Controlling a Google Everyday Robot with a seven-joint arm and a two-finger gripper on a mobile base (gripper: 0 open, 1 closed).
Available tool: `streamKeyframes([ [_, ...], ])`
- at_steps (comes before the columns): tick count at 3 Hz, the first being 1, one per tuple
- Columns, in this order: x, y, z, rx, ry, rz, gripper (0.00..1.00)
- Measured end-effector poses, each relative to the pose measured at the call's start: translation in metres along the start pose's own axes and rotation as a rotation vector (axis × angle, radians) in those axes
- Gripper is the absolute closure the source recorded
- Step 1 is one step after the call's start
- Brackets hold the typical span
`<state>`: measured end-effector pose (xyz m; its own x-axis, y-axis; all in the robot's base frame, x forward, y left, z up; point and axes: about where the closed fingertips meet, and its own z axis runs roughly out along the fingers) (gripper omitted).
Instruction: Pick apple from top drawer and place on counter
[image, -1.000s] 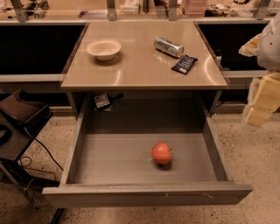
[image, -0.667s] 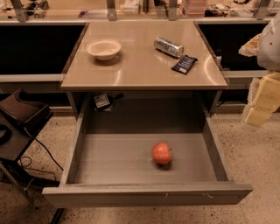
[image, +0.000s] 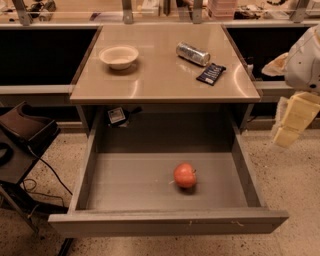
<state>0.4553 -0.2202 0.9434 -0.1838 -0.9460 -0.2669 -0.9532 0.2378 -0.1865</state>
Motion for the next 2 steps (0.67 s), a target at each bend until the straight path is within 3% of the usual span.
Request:
streamKeyframes([
  [1,0.000,-0.003,0.042,-0.109,-0.044,-0.041,0.00],
  [2,-0.002,-0.005,0.068,-0.179,-0.057,-0.080,0.00],
])
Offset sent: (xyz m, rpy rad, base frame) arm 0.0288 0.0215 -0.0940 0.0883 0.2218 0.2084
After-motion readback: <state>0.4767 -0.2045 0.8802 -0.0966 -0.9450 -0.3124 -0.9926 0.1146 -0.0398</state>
